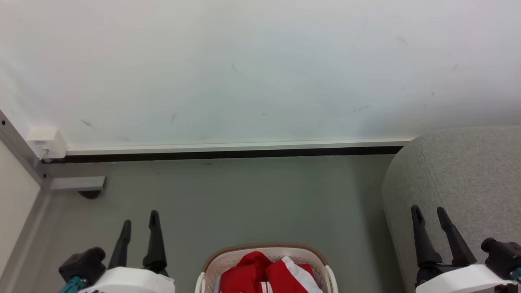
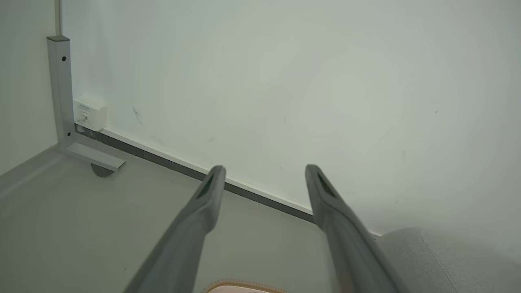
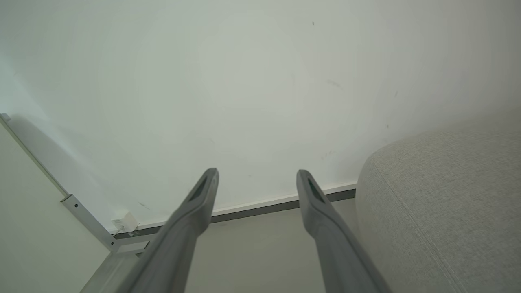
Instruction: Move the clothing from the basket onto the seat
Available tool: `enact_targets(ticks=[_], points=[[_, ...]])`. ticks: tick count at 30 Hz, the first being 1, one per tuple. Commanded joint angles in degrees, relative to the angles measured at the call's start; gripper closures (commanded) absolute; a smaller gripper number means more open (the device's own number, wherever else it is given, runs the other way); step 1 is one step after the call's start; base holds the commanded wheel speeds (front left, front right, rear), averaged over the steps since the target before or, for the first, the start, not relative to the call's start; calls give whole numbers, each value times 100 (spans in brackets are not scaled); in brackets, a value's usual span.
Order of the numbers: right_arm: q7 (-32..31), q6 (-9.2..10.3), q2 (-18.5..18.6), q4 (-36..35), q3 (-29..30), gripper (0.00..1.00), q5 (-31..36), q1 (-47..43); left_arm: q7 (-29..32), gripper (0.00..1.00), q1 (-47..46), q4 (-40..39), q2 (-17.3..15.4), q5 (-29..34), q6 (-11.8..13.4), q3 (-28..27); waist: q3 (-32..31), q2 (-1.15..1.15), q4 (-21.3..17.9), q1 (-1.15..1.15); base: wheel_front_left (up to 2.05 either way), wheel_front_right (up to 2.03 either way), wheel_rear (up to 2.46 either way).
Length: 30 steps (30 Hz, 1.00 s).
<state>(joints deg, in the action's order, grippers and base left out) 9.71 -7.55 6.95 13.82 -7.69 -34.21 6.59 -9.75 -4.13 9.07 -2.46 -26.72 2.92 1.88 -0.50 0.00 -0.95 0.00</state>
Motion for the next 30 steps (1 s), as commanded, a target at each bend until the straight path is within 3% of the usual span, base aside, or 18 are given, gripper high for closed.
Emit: enact_targets(ticks=[1, 30], points=[[67, 8, 34, -19, -24, 0, 113, 102, -63, 0, -7, -47, -51, 135, 7, -4, 0, 0, -2, 0, 0, 0, 0], [410, 10, 110, -14, -263, 0, 1244, 133, -417, 0, 21, -106, -61, 1472, 161, 156, -30, 0, -8, 0, 0, 0, 0]])
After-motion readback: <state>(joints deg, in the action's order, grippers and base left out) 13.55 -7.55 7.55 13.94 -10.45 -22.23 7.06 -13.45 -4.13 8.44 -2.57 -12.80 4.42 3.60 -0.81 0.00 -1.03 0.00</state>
